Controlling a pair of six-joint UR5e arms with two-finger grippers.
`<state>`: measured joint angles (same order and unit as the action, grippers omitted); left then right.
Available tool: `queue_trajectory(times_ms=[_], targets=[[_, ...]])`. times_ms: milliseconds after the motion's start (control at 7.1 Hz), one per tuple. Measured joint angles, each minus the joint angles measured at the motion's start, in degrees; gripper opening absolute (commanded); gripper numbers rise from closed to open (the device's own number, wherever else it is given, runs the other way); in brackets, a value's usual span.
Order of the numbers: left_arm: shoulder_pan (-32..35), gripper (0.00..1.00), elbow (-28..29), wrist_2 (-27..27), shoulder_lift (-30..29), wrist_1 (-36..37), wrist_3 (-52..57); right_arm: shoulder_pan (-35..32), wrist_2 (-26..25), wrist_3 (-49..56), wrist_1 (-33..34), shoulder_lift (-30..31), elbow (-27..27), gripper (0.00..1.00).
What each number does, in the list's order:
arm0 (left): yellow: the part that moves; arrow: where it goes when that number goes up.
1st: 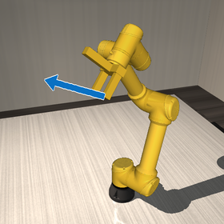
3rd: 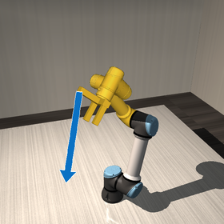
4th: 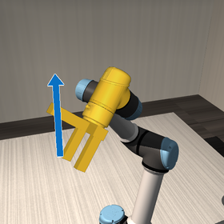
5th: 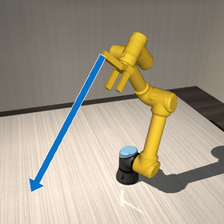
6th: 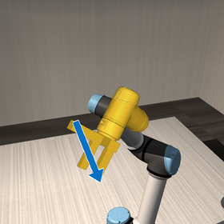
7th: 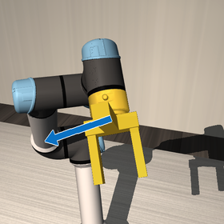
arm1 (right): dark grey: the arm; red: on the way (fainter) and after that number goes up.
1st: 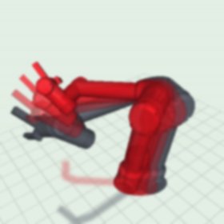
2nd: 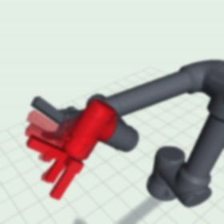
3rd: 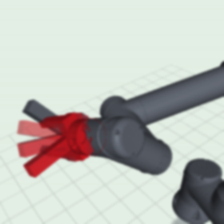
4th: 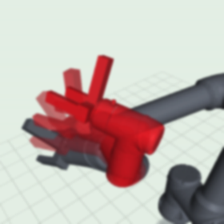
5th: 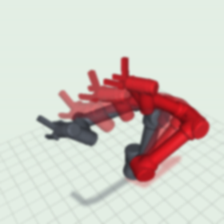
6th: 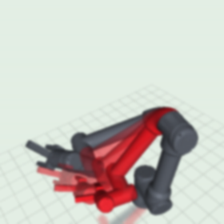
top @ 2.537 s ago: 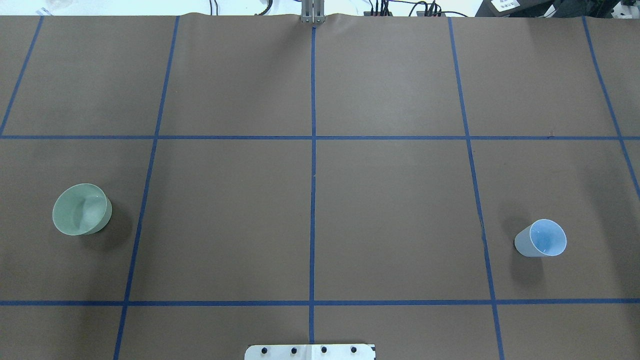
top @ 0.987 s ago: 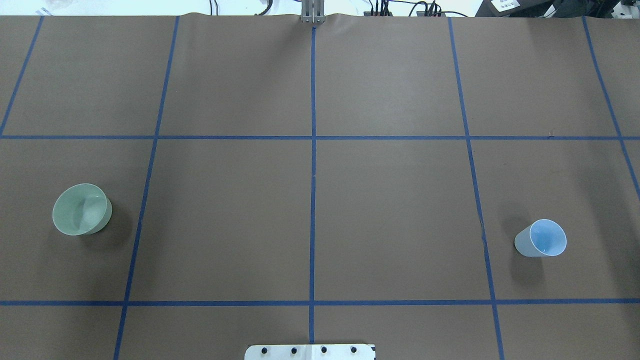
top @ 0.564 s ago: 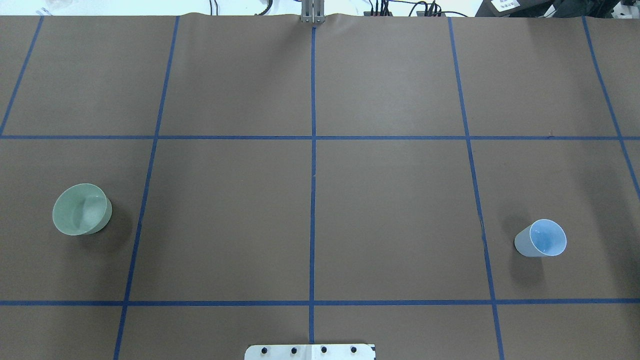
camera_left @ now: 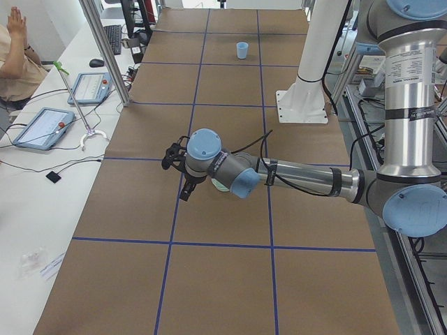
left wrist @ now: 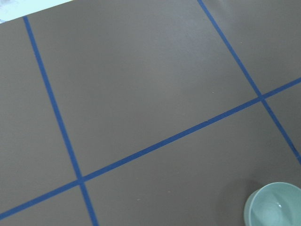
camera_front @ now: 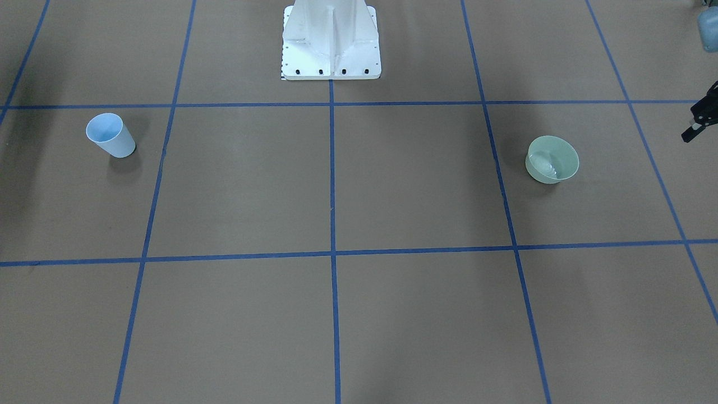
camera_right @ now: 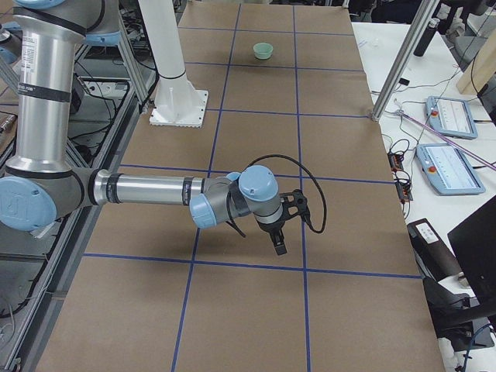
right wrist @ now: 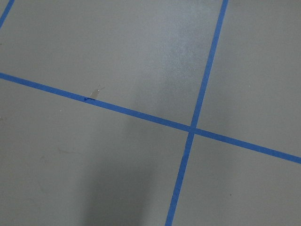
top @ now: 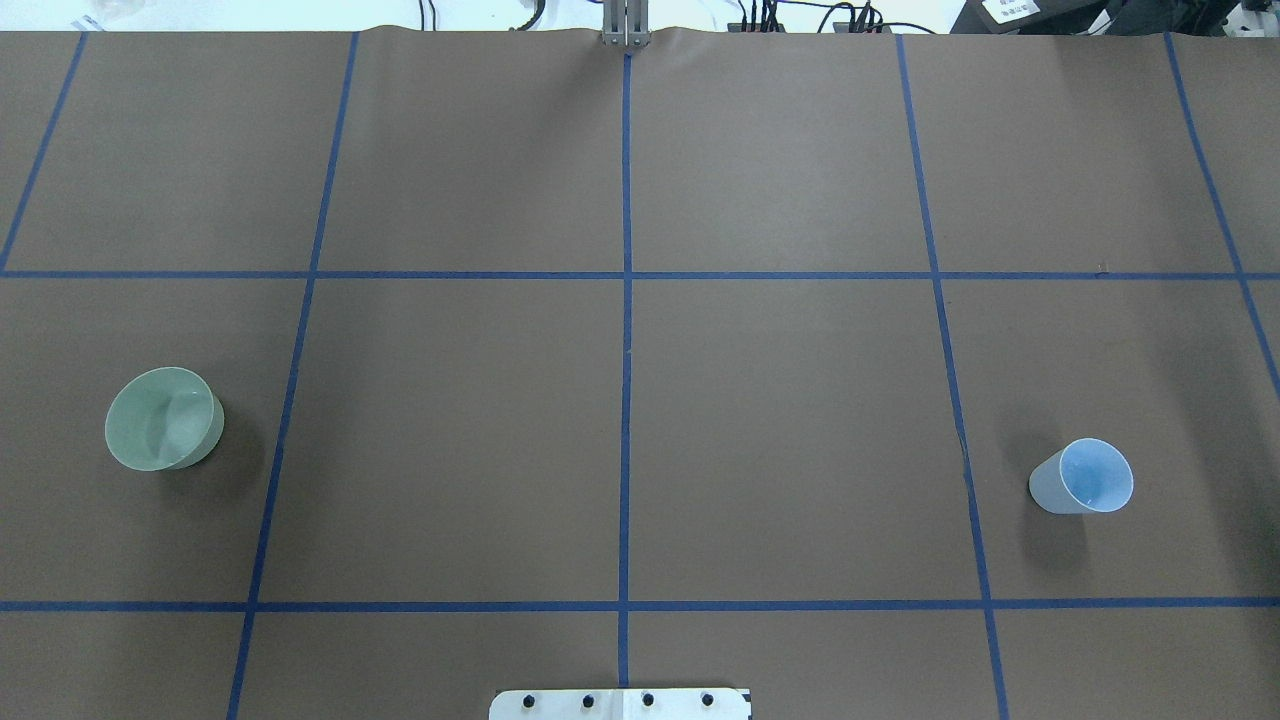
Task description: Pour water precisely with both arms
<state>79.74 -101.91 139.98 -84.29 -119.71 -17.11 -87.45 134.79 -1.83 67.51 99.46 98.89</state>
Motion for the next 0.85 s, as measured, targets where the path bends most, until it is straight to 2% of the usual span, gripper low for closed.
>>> queue_trajectory(times_ms=[141,423,846], targets=[[-3.33,1.0,-0.08,-2.46,0.44,-1.67,-5.49,0.0,-0.03,0.02,-0.01,0.02,-0.01,1.0],[-11.74,1.0,-0.11,-10.87,1.76,-6.55,-15.85,0.0,-0.01,-0.01,-0.01,0.09,-0.01,1.0],[-23.72,1.0,-0.05,-21.34,2.78,-9.35,-25.33,0.0,-0.03,-0.02,-0.01,0.12,-0.01,1.0]])
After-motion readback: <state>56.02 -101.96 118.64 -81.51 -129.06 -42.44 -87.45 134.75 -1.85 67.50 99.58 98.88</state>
